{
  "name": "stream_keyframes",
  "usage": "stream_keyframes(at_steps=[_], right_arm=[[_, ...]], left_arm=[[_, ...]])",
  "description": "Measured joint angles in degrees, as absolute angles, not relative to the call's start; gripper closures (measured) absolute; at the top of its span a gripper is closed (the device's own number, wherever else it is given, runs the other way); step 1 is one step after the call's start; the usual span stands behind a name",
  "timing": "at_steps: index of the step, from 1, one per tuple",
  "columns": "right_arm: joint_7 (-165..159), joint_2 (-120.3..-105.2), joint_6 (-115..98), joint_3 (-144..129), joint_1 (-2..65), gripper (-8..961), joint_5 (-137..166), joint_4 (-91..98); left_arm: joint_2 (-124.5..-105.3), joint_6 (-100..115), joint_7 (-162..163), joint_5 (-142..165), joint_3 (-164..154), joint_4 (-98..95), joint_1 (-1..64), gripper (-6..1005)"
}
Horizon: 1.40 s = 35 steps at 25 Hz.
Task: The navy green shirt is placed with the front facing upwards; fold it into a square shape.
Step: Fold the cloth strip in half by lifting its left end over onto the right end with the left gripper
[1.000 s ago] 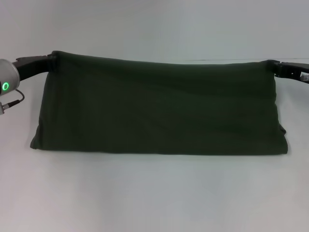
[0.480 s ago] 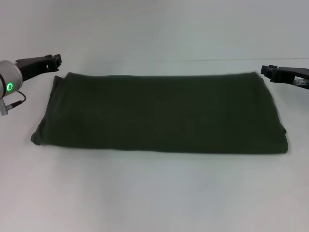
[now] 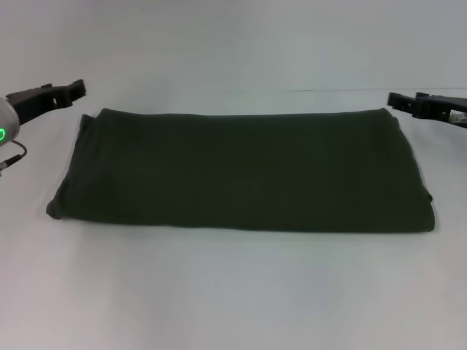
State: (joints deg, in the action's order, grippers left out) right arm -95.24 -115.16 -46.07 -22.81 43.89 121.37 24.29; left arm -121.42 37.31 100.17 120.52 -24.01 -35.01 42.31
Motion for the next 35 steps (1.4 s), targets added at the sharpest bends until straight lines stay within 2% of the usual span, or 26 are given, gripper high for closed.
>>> stream_keyframes(at_steps=[4,5,12,21,35], right_arm=[[-98.4,-115.07,-55.8,-22.7,41.1,316,121.4,28.1],[-99.3,-115.13,-58.2,-22.8,40.3,267,121.4,29.1],[-105.4,-114.97,-73.6,-22.9,34.9,276,121.4,33.4],[-113.1,-114.27,-78.7,-22.9,29.8,276,122.7,36.9],[-114.8,-114.28,-78.2,-22.9,30.8,275,122.6,36.4]], left_arm=[[-121.35,52.0,102.1,120.2,-24.1,-40.3,38.6,369],[-121.60,55.4,102.3,120.1,-24.1,-42.0,37.6,358],[-124.28,70.5,101.7,119.4,-26.4,-52.2,29.7,284],[-124.28,74.6,98.2,119.1,-27.6,-56.7,22.6,287],[-124.30,69.1,96.5,125.0,-27.4,-55.5,20.4,290]])
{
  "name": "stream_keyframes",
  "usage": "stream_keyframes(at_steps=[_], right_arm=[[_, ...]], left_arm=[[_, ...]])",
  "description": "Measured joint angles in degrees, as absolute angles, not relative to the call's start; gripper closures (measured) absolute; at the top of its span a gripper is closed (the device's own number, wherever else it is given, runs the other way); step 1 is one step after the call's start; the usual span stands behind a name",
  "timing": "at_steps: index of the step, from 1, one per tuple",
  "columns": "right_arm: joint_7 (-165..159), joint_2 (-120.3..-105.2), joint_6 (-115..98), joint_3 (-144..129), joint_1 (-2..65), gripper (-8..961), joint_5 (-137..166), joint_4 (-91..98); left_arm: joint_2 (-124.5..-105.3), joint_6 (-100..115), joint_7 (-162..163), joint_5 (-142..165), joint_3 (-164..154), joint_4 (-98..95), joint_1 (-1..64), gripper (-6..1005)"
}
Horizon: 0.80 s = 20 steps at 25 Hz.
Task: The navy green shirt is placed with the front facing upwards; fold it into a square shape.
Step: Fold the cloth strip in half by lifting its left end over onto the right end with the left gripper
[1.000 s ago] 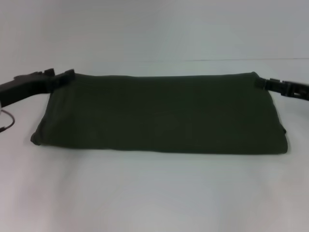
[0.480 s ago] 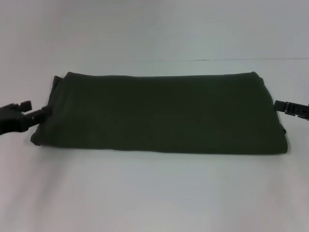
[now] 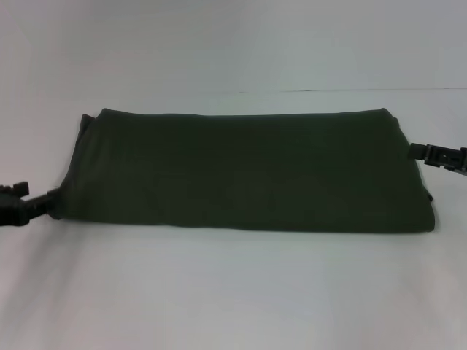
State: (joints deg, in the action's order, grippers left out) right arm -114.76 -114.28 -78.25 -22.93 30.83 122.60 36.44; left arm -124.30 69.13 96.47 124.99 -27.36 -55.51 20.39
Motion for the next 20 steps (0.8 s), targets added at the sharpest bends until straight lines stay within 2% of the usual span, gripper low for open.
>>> stream_keyframes(at_steps=[20], right_arm=[[-114.9,-114.42,-77.7,-23.1,30.6,275,122.7,36.3]], left_arm=[[-124.19,68.0,95.4,129.2,-28.5,-52.6,21.1,307]])
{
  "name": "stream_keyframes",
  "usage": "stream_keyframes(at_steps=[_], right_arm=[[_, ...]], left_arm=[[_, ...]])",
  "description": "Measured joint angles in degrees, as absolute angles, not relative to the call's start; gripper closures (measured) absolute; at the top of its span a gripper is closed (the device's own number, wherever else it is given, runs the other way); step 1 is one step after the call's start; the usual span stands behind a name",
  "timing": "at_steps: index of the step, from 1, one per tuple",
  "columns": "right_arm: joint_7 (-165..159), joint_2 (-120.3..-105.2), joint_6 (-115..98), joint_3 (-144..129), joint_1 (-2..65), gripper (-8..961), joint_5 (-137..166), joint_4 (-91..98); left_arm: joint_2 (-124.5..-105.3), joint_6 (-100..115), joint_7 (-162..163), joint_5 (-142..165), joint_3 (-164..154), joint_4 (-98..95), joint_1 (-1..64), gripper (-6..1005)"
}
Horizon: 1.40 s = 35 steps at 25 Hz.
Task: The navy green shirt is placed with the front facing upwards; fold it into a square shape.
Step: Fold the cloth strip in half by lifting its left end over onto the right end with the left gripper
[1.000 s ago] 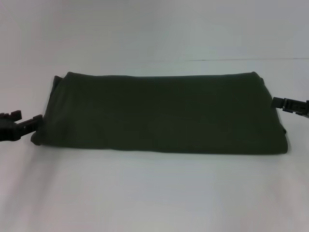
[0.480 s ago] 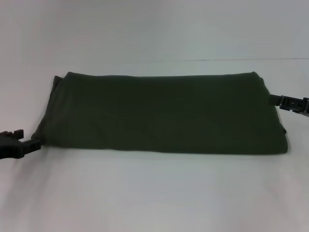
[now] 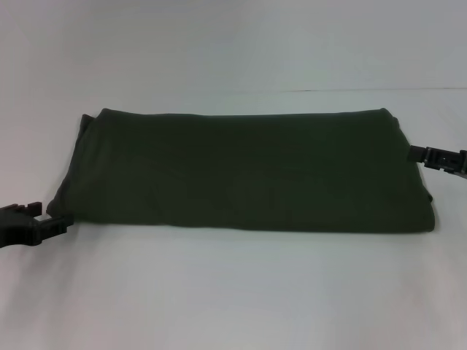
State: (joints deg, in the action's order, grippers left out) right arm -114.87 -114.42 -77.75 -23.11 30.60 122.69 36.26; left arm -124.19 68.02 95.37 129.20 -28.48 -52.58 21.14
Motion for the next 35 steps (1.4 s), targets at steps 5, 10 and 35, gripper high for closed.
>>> stream_keyframes(at_steps=[5,10,35], right_arm=[[-114.9,-114.42,-77.7,-23.1,30.5,275,122.7,36.3],[-114.9,-114.41,-77.7,-23.2,30.5,276,122.7,36.3],[-121.1,-113.83,-71.2,-26.9,31.3,276,130.5,36.2]], left_arm=[[-124.19,68.1,95.6,129.2,-29.4,-52.6,21.4,350],[-124.19,67.9,95.7,129.3,-30.1,-52.6,21.8,415],[-124.05,67.6,96.8,130.4,-29.7,-53.3,22.1,1001]])
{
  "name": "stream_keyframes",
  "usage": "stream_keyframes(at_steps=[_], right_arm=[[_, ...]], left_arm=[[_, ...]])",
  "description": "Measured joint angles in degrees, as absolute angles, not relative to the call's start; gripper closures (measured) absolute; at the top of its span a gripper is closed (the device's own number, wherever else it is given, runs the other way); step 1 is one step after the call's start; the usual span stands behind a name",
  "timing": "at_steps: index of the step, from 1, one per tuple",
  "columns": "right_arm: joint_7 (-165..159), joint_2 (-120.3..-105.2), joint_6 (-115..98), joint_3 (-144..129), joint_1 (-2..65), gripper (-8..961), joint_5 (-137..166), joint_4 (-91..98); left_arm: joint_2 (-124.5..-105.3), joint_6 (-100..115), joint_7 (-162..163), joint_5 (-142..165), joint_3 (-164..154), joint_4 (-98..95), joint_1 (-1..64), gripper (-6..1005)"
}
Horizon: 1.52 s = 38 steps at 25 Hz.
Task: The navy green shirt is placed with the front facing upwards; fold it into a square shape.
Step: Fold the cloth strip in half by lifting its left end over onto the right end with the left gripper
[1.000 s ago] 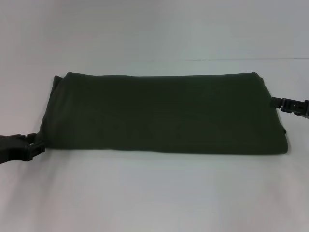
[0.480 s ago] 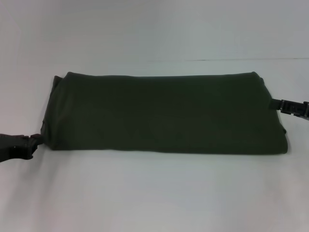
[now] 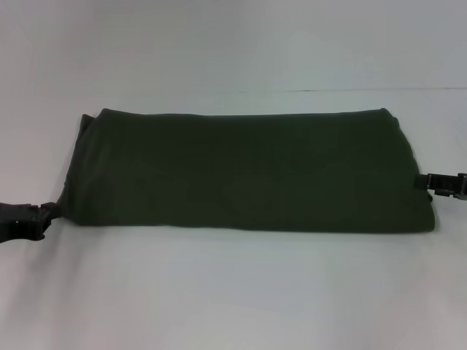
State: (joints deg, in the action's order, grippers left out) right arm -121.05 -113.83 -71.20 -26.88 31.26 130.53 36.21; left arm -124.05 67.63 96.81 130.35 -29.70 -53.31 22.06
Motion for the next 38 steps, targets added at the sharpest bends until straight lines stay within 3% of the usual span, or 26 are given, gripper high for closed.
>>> stream_keyframes(at_steps=[16,32,34,38], right_arm=[[-123.2,-113.78,-72.0,-28.3,31.2,278,133.8,35.5],[-122.6,-113.99,-72.2,-28.8,31.4,413,133.8,34.2],[-122.4,-113.94,-72.2,-28.8,31.1,658,133.7,34.3],[-121.8,-113.84,-72.2,-28.4,30.7,811,133.6,34.3]], left_arm=[[-124.01,67.8,97.2,130.8,-29.7,-53.7,22.0,999],[-124.01,67.6,97.2,130.8,-29.9,-53.6,22.1,999],[-124.01,67.6,97.2,130.8,-29.9,-53.6,22.1,999],[-124.01,67.6,97.2,130.8,-29.7,-53.6,22.0,999]])
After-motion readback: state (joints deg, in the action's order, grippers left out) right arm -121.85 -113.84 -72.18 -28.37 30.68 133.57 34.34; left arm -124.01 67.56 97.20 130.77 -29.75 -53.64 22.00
